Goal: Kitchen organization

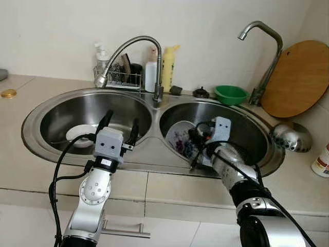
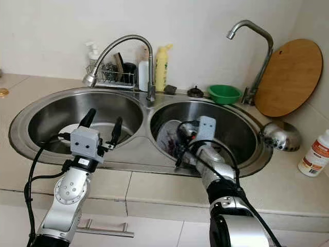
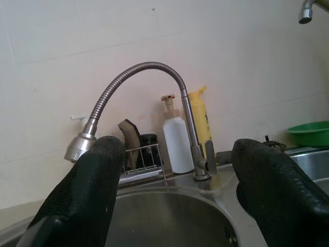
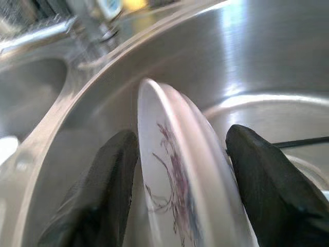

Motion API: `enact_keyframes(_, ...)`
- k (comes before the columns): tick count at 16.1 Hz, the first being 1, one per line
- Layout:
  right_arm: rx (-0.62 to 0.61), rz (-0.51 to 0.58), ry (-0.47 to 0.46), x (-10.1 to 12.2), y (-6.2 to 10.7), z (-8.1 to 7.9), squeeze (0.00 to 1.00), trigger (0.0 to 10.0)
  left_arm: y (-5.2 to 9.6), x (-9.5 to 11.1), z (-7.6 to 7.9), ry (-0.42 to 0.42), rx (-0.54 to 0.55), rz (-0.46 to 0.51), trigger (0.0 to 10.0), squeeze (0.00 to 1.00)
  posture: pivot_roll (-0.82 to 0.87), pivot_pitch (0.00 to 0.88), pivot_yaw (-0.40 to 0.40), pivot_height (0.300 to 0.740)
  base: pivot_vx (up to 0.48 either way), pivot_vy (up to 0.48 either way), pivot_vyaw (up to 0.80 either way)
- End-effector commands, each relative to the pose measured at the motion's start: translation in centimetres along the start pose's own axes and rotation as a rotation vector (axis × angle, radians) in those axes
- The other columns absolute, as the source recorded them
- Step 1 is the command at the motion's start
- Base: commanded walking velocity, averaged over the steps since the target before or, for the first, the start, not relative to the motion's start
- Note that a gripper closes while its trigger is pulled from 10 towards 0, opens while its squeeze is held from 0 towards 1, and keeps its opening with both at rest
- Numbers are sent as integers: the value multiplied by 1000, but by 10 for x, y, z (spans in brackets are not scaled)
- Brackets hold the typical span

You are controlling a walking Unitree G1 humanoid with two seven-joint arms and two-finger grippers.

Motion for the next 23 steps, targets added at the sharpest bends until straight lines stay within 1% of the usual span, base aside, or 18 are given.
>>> enact_keyframes(1,-36,47,-25,12,1,6,1000,10000,0,-1,4,-12,-26,-4,10000,0,23,0,-76,740,0,0,0)
enact_keyframes(2,-45,56,9,14,1,7,1000,10000,0,-1,4,-12,-26,-4,10000,0,23,0,-76,740,0,0,0)
enact_keyframes(3,-70,96,271,21,2,7,1000,10000,0,-1,4,-13,-27,-4,10000,0,22,0,-75,740,0,0,0)
enact_keyframes(4,-58,113,335,23,3,4,1000,10000,0,-1,5,-14,-27,-5,10000,0,22,0,-75,740,0,0,0)
enact_keyframes(5,-34,116,330,22,3,1,1000,10000,0,-1,5,-15,-28,-6,10000,0,23,0,-77,740,0,0,0)
enact_keyframes(7,-27,116,274,23,2,-1,1000,10000,1,-2,5,-16,-28,-8,10000,0,23,0,-77,740,0,0,0)
enact_keyframes(9,-40,128,288,24,2,0,1000,10000,1,-2,5,-17,-27,-9,10000,0,24,0,-78,740,0,0,0)
enact_keyframes(10,-47,156,304,27,3,0,278,10000,1,-2,5,-16,-27,-9,10000,0,24,0,-78,740,0,0,0)
enact_keyframes(11,-52,209,342,34,4,-2,0,10000,1,-2,5,-14,-26,-10,10000,0,24,0,-78,740,0,0,0)
enact_keyframes(14,-27,295,384,45,8,-10,0,10000,1,-2,4,-9,-24,-10,10000,0,24,0,-78,740,0,0,0)
enact_keyframes(15,-7,351,391,52,12,-16,0,10000,1,-1,3,2,-19,-8,10000,0,24,0,-80,740,0,0,0)
enact_keyframes(16,8,386,385,56,15,-20,0,10000,1,0,2,12,-12,-7,10000,0,25,0,-81,740,0,0,0)
enact_keyframes(17,39,465,350,64,21,-28,0,10000,0,1,0,24,0,-6,10000,0,25,0,-82,740,0,0,0)
enact_keyframes(18,65,515,327,69,26,-34,0,10000,-1,2,-1,23,5,-3,10000,0,25,0,-82,740,0,0,0)
enact_keyframes(20,113,577,302,73,34,-43,0,10000,-2,2,-1,25,3,-4,10000,0,26,0,-81,740,0,429,0)
enact_keyframes(23,154,621,295,74,40,-51,0,10000,-2,3,-2,22,2,-3,10000,0,25,0,-81,740,0,480,0)
Point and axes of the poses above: a point about 5 cm out from each wrist's last joint towards the gripper, its own y axis pointing back from the gripper into the wrist, its own x axis along the axis of the wrist's last joint, z = x × y, the point moved 3 cm from there along -y, pointing out of the wrist towards the gripper, and after that the axes turned 15 degrees about -y, right-handed, at the moved point
